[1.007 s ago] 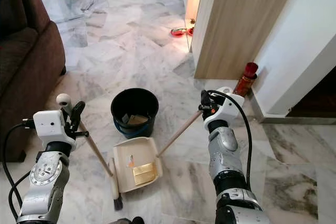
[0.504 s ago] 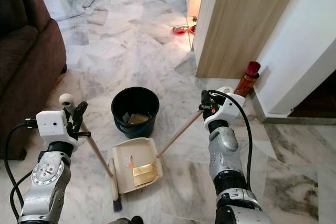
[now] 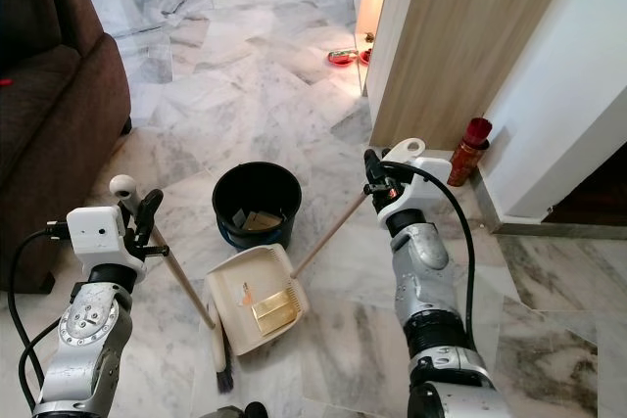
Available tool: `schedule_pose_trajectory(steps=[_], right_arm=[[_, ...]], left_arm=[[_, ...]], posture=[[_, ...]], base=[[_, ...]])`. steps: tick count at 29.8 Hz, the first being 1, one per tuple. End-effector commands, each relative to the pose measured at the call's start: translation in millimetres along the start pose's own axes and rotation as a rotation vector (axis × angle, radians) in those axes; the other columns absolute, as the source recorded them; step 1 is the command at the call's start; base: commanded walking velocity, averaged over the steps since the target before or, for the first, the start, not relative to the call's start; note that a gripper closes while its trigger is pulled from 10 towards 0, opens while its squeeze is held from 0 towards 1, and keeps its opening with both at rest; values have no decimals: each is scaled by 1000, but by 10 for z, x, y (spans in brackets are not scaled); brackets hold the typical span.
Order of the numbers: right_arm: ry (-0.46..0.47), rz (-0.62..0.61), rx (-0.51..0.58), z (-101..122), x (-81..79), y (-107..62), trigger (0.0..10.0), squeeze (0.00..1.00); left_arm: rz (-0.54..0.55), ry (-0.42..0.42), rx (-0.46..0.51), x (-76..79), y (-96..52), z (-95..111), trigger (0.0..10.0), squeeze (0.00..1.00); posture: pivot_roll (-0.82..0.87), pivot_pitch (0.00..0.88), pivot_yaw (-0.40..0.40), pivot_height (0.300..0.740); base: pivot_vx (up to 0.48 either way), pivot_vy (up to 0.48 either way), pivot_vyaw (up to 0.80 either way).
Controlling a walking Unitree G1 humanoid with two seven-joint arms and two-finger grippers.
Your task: Sweep floor
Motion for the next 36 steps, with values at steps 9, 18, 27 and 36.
schedule_pose_trajectory(steps=[9, 18, 27, 36], right_arm=[[-10, 170, 22, 248, -104, -41, 10000, 0], [108, 139, 156, 588, -149, 57, 10000, 0], [216, 62, 298, 913, -189, 163, 10000, 0], [182, 65, 298, 986, -171, 165, 10000, 0]], left_arm=[[4, 12, 30, -19, 18, 63, 10000, 0], [1, 13, 31, -18, 24, 67, 10000, 0], [5, 10, 32, -16, 25, 65, 10000, 0], [11, 8, 35, -17, 25, 70, 10000, 0]], posture=[[34, 105, -33, 740], [34, 104, -29, 740], [37, 99, -31, 740], [39, 97, -35, 740]], base=[[0, 0, 0], [0, 0, 0], [0, 0, 0], [0, 0, 0]])
Point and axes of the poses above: a point about 5 cm out from each wrist's last joint towards the gripper, its own y axis pointing out of the wrist towards the gripper, its own z axis along the axis of the wrist's last joint, x = y × z, the point moved 4 cm from there along y, pointing out of the wrist towards the gripper, and after that the axes turned 10 degrees about y, right-handed, at the moved point
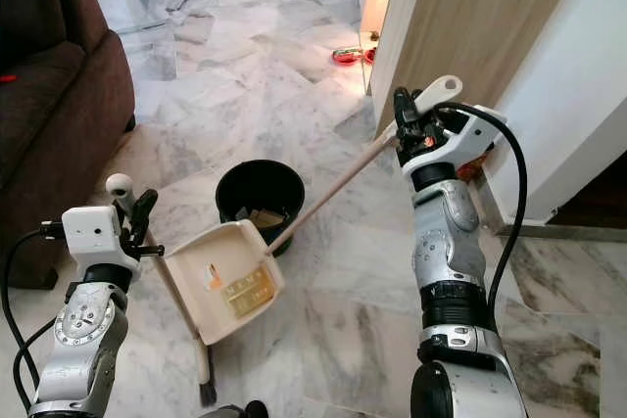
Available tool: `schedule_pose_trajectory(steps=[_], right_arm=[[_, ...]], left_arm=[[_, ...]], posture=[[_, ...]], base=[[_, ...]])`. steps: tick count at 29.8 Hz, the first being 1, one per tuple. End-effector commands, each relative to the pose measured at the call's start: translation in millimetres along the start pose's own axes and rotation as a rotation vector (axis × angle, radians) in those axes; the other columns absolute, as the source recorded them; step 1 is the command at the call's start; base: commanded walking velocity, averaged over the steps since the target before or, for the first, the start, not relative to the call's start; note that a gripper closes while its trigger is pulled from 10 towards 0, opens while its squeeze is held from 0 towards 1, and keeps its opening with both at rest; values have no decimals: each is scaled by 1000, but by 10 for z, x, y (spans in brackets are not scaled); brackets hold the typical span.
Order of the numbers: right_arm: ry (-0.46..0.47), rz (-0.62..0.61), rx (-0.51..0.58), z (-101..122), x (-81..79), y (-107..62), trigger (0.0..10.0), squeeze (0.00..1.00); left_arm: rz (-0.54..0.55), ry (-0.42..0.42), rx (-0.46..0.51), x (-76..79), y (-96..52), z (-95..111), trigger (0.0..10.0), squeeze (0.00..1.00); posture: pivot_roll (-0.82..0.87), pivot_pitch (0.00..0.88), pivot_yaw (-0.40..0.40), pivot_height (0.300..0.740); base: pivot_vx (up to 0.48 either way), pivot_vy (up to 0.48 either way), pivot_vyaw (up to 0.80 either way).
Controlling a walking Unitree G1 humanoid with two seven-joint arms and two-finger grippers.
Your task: Sweep floor
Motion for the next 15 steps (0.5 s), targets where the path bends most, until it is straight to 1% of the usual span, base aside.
schedule_pose_trajectory(steps=[1, 3, 7, 10, 12, 15], right_arm=[[10, 27, 67, 196, -71, 49, 10000, 0], [-20, 59, 67, 227, -101, 14, 10000, 0], [-33, 79, 77, 251, -165, 37, 10000, 0], [-11, 82, 112, 310, -226, 99, 10000, 0], [-16, 74, 113, 318, -232, 118, 10000, 0], [-10, 104, 115, 319, -307, 141, 10000, 0]], left_arm=[[-2, -6, 37, 23, 21, 76, 10000, 0], [0, -6, 37, 15, 21, 73, 10000, 0], [-3, -7, 36, 26, 26, 70, 10000, 0], [-7, -8, 40, 39, 35, 82, 10000, 0], [-6, -8, 41, 34, 40, 83, 10000, 0], [-3, -7, 41, 27, 44, 83, 10000, 0]], posture=[[39, 97, -35, 740], [34, 97, -34, 740], [26, 97, -33, 740], [29, 93, -30, 740], [27, 92, -29, 740], [28, 92, -29, 740]], base=[[0, 0, 0], [0, 0, 0], [0, 0, 0], [0, 0, 0], [0, 0, 0], [0, 0, 0]])
Point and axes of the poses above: a point about 5 cm out from each wrist's last joint towards the gripper, its own y axis pointing out of the wrist towards the gripper, its own z axis along the axis of the wrist's last joint, x = y × z, the point moved 4 cm from there along y, pointing out of the wrist towards the gripper, and after that the axes turned 10 degrees about y, right-handed, at the moved point
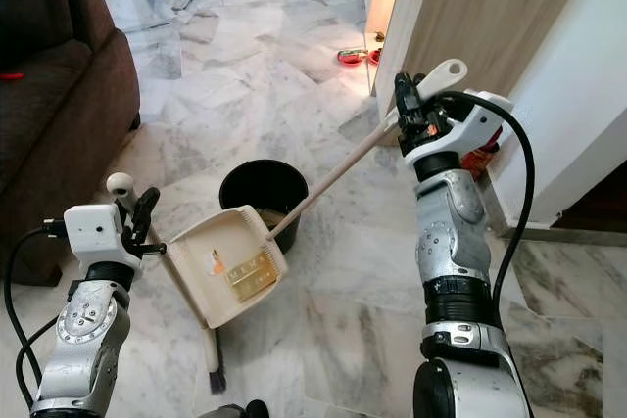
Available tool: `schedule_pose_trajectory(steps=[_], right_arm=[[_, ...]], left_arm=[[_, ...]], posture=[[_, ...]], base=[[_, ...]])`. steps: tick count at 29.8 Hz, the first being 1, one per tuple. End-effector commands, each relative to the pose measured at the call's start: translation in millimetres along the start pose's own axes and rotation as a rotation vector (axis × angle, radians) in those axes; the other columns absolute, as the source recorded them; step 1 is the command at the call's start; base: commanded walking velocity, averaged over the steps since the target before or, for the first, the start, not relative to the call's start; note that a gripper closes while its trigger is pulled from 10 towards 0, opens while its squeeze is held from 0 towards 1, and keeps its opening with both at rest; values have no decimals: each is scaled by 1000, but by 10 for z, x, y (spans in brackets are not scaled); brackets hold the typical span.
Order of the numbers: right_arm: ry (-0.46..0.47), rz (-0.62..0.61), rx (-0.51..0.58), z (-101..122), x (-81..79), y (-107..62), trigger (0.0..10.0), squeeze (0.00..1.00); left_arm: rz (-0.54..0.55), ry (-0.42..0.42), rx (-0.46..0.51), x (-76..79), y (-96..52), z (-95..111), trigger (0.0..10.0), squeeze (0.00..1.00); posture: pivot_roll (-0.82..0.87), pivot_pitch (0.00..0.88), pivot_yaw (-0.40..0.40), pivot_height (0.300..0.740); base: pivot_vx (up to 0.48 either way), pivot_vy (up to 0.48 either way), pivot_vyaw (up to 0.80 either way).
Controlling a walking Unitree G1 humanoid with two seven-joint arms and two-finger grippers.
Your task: Sweep floor
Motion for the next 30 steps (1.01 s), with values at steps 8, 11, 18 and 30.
schedule_pose_trajectory(steps=[8, 11, 18, 30], right_arm=[[-18, 25, 110, 243, -162, 185, 10000, 0], [-99, -56, 89, 229, -83, 261, 10000, 0], [-125, -91, 133, 334, -83, 367, 10000, 0], [-57, -141, 321, 677, -102, 471, 10000, 0]], left_arm=[[-3, 0, 37, 21, 40, 60, 10000, 0], [0, 3, 38, 14, 48, 60, 10000, 0], [3, 8, 39, 2, 56, 58, 10000, 0], [-3, 31, 53, 10, 66, 77, 10000, 0]], posture=[[24, 85, -25, 740], [23, 83, -24, 740], [26, 78, -20, 740], [30, 73, -18, 740]], base=[[0, 0, 0], [0, 0, 0], [0, 0, 0], [0, 0, 0]])
Point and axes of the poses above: a point about 5 cm out from each wrist's last joint towards the gripper, its own y axis pointing out of the wrist towards the gripper, its own z axis along the axis of the wrist's last joint, x = y × z, the point moved 4 cm from there along y, pointing out of the wrist towards the gripper, and after that the axes turned 10 degrees about y, right-handed, at the moved point
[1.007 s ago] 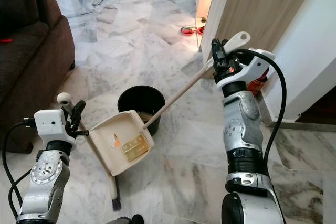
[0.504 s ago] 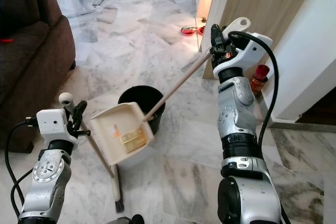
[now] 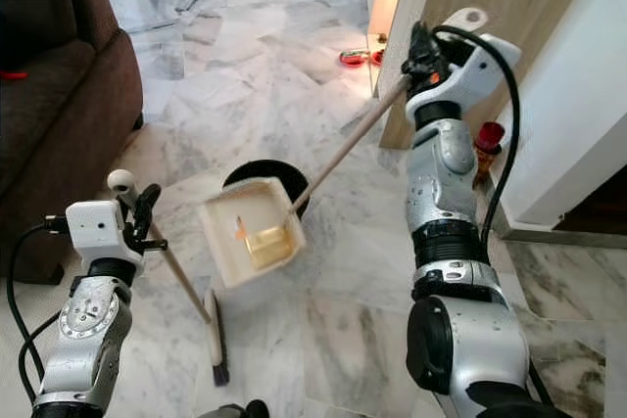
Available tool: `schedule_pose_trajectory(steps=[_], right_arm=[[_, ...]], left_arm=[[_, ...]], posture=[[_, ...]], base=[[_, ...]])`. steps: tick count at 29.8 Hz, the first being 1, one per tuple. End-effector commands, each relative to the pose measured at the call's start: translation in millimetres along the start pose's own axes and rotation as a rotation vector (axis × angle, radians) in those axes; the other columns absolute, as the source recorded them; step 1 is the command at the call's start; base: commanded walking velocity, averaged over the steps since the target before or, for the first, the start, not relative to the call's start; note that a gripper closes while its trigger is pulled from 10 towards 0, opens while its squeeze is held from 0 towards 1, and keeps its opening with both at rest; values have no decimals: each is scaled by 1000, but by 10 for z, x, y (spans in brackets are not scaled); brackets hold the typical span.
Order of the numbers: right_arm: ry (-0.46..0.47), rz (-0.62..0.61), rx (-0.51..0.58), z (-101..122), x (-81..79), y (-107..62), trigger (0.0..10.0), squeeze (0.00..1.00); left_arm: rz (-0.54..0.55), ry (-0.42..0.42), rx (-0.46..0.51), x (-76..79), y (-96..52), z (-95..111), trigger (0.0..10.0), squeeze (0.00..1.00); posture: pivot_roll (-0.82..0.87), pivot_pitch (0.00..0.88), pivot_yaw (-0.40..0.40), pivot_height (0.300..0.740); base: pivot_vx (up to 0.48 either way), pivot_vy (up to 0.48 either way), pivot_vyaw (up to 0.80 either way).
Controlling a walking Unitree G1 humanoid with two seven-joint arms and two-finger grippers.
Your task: Sweep floor
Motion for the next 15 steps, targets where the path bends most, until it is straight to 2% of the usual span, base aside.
schedule_pose_trajectory(steps=[1, 8, 15], right_arm=[[39, 4, 123, 264, -65, 92, 10000, 0], [-52, 15, 123, 238, -61, 78, 10000, 0], [-61, 8, 137, 250, -30, 76, 10000, 0]], left_arm=[[-1, 24, 47, 2, 29, 85, 10000, 0], [-3, 33, 49, 8, 23, 82, 10000, 0], [5, 41, 53, -8, 15, 85, 10000, 0]], posture=[[30, 73, -18, 740], [34, 60, -19, 740], [37, 44, -17, 740]], base=[[0, 0, 0], [0, 0, 0], [0, 0, 0]])
Point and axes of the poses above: a point about 5 cm out from each wrist's last joint towards the gripper, its own y axis pointing out of the wrist towards the gripper, its own z axis along the axis of the wrist's last joint, x = y × z, the point moved 4 cm from there along y, pointing out of the wrist towards the gripper, and after that the axes turned 10 degrees about y, right-handed, at the moved point
